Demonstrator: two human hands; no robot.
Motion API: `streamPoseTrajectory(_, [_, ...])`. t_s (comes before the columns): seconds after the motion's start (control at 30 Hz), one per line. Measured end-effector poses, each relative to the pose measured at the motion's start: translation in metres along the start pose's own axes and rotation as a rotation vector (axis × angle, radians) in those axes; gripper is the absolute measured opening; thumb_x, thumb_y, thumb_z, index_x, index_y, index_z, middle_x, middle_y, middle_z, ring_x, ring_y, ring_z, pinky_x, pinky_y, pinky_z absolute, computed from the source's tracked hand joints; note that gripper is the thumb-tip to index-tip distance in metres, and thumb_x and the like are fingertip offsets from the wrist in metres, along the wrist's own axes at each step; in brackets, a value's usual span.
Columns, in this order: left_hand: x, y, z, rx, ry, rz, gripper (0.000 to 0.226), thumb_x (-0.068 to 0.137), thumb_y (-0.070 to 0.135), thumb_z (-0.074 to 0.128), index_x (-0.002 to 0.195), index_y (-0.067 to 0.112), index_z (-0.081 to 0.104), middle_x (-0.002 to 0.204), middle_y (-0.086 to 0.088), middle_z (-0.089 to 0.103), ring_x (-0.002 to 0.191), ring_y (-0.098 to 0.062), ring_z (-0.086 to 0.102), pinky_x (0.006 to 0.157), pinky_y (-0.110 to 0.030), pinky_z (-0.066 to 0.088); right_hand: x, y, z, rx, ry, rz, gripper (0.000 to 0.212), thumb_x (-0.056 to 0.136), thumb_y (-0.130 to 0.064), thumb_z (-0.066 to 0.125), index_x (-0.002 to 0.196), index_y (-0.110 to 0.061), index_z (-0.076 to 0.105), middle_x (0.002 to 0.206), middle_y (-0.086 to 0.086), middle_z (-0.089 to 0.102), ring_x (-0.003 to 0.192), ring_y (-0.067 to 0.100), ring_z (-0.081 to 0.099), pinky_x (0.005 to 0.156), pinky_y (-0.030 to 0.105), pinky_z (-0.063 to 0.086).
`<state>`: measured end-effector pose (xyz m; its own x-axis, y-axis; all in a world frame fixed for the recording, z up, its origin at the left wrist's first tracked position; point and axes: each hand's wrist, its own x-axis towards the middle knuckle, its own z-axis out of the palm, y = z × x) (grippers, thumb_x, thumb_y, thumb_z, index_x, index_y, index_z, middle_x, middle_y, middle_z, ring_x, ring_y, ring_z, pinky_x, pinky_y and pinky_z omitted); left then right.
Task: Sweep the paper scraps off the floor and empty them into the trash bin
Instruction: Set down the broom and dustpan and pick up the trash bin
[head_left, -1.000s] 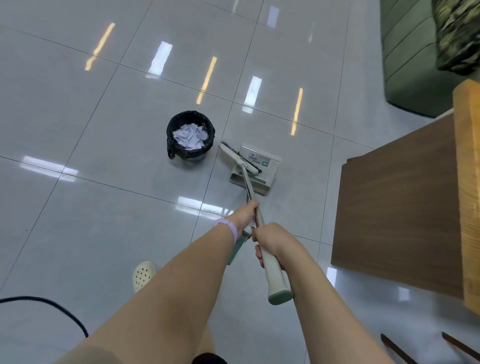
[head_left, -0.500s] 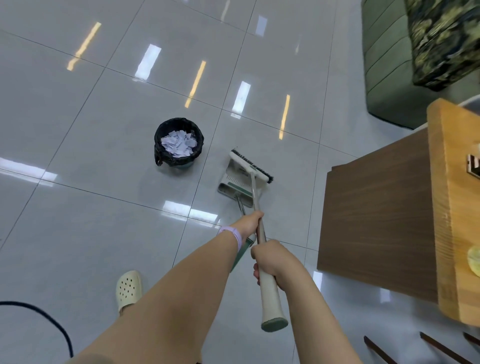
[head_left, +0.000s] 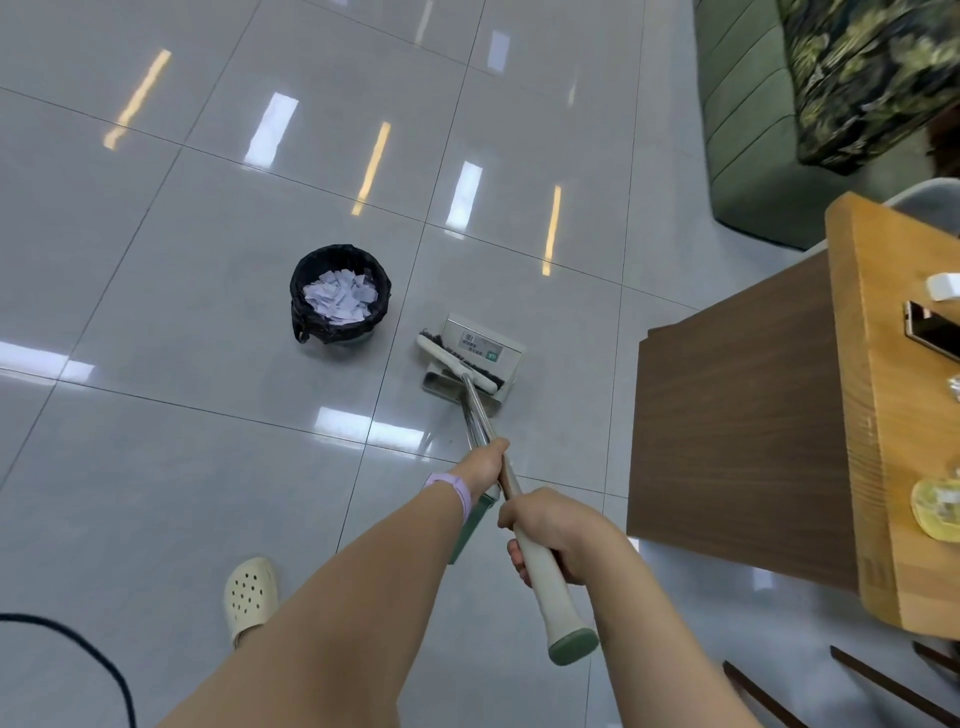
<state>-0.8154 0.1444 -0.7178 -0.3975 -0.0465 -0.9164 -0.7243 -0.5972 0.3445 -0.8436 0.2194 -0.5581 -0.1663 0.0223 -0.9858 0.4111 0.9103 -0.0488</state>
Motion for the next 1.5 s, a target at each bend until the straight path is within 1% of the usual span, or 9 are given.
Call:
streamPoseTrajectory(0.07, [-0.001, 0.006, -0.004, -0.089, -0.079, 0.001, 0.059, 0.099, 0.062, 0.037, 0.124, 0.014, 0.058, 0.127, -0.009, 0.062, 0.113, -0.028, 0.059, 0.098, -0.037, 0.045, -0.002, -0.005, -0.006, 0.097, -0.005, -0.030, 0.017, 0.094, -0.022, 0.056, 0.092, -0.006, 0.051, 0.057, 0.008, 0.052, 0.041, 0.018, 0.050, 0.042, 0.021, 0.042])
streamPoseTrajectory(0.17, [-0.004, 0.028, -0.006, -0.124, -0.122, 0.101, 0.064, 0.098, 0.065, 0.033, 0.112, 0.012, 0.067, 0.097, -0.011, 0.072, 0.076, -0.026, 0.066, 0.074, -0.034, 0.053, -0.009, -0.025, -0.028, 0.372, -0.068, -0.130, 0.031, 0.096, -0.037, 0.050, 0.085, -0.009, 0.055, 0.059, 0.009, 0.054, 0.041, 0.018, 0.053, 0.039, 0.017, 0.038])
streamPoseTrajectory(0.3, [-0.012, 0.058, -0.001, 0.009, -0.072, 0.256, 0.056, 0.105, 0.050, 0.034, 0.128, 0.006, 0.060, 0.106, -0.012, 0.063, 0.068, -0.018, 0.064, 0.062, -0.028, 0.051, -0.016, -0.050, -0.059, 0.688, -0.116, -0.316, 0.028, 0.096, -0.023, 0.048, 0.092, -0.001, 0.064, 0.073, 0.011, 0.064, 0.049, 0.015, 0.058, 0.042, 0.018, 0.046])
streamPoseTrajectory(0.47, [-0.031, 0.081, 0.007, 0.107, 0.007, 0.331, 0.045, 0.095, 0.057, 0.043, 0.116, 0.019, 0.056, 0.096, -0.004, 0.061, 0.075, -0.017, 0.056, 0.064, -0.026, 0.043, -0.011, -0.061, -0.065, 1.160, -0.095, -0.550, 0.023, 0.096, -0.017, 0.045, 0.105, -0.004, 0.063, 0.102, 0.019, 0.072, 0.080, 0.026, 0.066, 0.060, 0.024, 0.051])
streamPoseTrajectory(0.53, [-0.032, 0.081, 0.008, 0.196, 0.022, 0.441, 0.030, 0.098, 0.036, 0.047, 0.121, 0.018, 0.054, 0.091, 0.000, 0.058, 0.072, -0.014, 0.052, 0.061, -0.025, 0.039, -0.008, -0.064, -0.062, 1.215, -0.046, -0.594, 0.028, 0.100, -0.018, 0.043, 0.117, -0.006, 0.061, 0.112, 0.015, 0.073, 0.095, 0.030, 0.070, 0.067, 0.028, 0.052])
streamPoseTrajectory(0.83, [-0.031, 0.100, 0.004, 0.310, 0.101, 0.574, 0.042, 0.089, 0.009, 0.037, 0.115, 0.029, 0.064, 0.098, 0.000, 0.069, 0.090, -0.029, 0.064, 0.086, -0.040, 0.054, 0.012, -0.052, -0.039, 0.882, 0.112, -0.587, 0.038, 0.104, -0.018, 0.045, 0.141, -0.017, 0.052, 0.140, 0.004, 0.056, 0.128, 0.019, 0.051, 0.109, 0.042, 0.043])
streamPoseTrajectory(1.2, [-0.042, 0.120, 0.000, 0.382, 0.057, 0.481, 0.047, 0.092, 0.003, 0.032, 0.128, 0.019, 0.058, 0.114, -0.016, 0.066, 0.085, -0.025, 0.059, 0.073, -0.035, 0.046, 0.006, -0.048, -0.035, 0.395, 0.246, -0.687, 0.056, 0.105, -0.014, 0.035, 0.158, -0.025, 0.021, 0.160, -0.006, 0.029, 0.143, 0.015, 0.032, 0.109, 0.027, 0.030])
streamPoseTrajectory(1.33, [-0.059, 0.115, -0.011, 0.627, 0.137, 0.519, 0.046, 0.095, 0.004, 0.041, 0.139, 0.013, 0.052, 0.120, -0.012, 0.063, 0.093, -0.027, 0.057, 0.072, -0.029, 0.046, 0.010, -0.038, -0.035, 0.225, 0.376, -0.707, 0.058, 0.104, -0.022, 0.037, 0.158, -0.027, 0.018, 0.162, -0.006, 0.026, 0.146, 0.017, 0.030, 0.108, 0.026, 0.028])
streamPoseTrajectory(1.5, [-0.111, 0.120, -0.065, 1.414, 0.450, 0.612, 0.068, 0.098, 0.024, 0.049, 0.158, 0.017, 0.017, 0.165, -0.010, 0.015, 0.142, -0.035, 0.035, 0.109, -0.045, 0.040, -0.013, -0.038, -0.020, -0.093, 0.594, -0.823, 0.056, 0.098, -0.025, 0.045, 0.152, -0.015, 0.031, 0.155, 0.004, 0.036, 0.143, 0.022, 0.032, 0.110, 0.032, 0.030])
